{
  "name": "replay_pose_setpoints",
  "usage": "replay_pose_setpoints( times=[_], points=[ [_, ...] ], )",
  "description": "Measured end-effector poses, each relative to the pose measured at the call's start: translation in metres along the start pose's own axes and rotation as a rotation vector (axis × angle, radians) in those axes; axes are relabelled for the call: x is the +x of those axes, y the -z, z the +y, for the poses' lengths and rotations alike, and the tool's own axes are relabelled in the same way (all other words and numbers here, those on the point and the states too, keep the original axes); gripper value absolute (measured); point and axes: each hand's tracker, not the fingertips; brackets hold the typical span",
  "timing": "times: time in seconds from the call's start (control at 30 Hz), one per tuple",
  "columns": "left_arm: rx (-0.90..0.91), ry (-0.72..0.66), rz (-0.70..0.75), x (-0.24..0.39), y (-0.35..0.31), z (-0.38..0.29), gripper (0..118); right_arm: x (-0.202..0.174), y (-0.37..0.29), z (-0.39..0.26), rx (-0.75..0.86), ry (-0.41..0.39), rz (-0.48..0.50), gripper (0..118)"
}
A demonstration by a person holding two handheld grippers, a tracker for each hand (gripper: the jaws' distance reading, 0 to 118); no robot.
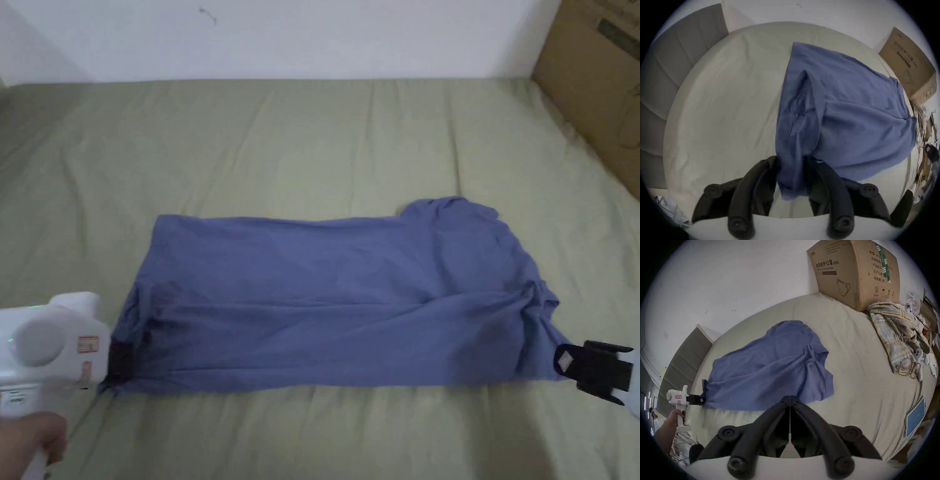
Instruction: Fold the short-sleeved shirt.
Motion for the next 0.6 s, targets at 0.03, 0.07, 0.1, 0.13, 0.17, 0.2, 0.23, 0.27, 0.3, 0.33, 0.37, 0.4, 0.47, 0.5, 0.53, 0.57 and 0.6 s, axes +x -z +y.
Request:
replay_pose_setpoints(
  times=[0.03,0.07,0.1,0.13,0.17,0.2,0.23,0.27,0.3,0.33,0.37,0.4,0.47,0.5,0.53,0.57,0.6],
  points=[
    [0.041,-0.035,0.000,-0.004,-0.006,0.000,7,0.005,0.003,0.004,-0.006,-0.007,0.000,1],
    [0.073,-0.085,-0.012,-0.007,-0.012,0.000,3,0.010,0.008,0.008,-0.008,-0.022,-0.003,1],
    [0.083,-0.112,-0.036,-0.009,-0.017,-0.002,3,0.015,0.012,0.013,-0.015,-0.045,-0.023,3],
    [0.079,-0.111,-0.053,-0.009,-0.020,-0.003,3,0.020,0.020,0.019,-0.030,-0.060,-0.037,20],
    [0.071,-0.091,-0.041,-0.007,-0.023,-0.005,3,0.025,0.031,0.024,-0.057,-0.060,-0.047,53],
    [0.076,-0.076,-0.038,-0.003,-0.026,-0.005,3,0.029,0.042,0.029,-0.103,-0.044,-0.077,96],
    [0.076,-0.053,-0.035,0.000,-0.028,-0.006,3,0.033,0.052,0.031,-0.141,-0.022,-0.089,104],
    [0.080,-0.038,-0.032,0.002,-0.030,-0.008,3,0.039,0.063,0.035,-0.146,0.021,-0.080,104],
    [0.092,-0.031,-0.025,0.002,-0.032,-0.008,3,0.044,0.075,0.038,-0.185,0.059,-0.085,104],
    [0.098,-0.032,-0.027,0.000,-0.031,-0.007,3,0.049,0.087,0.040,-0.217,0.087,-0.130,104],
    [0.105,-0.040,-0.030,-0.002,-0.032,-0.007,3,0.055,0.098,0.043,-0.246,0.104,-0.167,104],
    [0.105,-0.057,-0.040,-0.004,-0.032,-0.006,3,0.058,0.106,0.043,-0.271,0.098,-0.182,102],
    [0.100,-0.078,-0.045,-0.005,-0.032,-0.006,3,0.050,0.108,0.041,-0.309,0.015,-0.157,85],
    [0.099,-0.078,-0.048,-0.005,-0.032,-0.006,3,0.043,0.103,0.040,-0.287,-0.077,-0.189,57],
    [0.098,-0.071,-0.048,-0.005,-0.031,-0.006,3,0.036,0.096,0.039,-0.257,-0.154,-0.185,21],
    [0.097,-0.063,-0.047,-0.004,-0.031,-0.006,3,0.033,0.091,0.040,-0.249,-0.157,-0.123,6],
    [0.096,-0.059,-0.049,-0.004,-0.031,-0.007,3,0.030,0.085,0.039,-0.258,-0.123,-0.074,6]
  ],
)
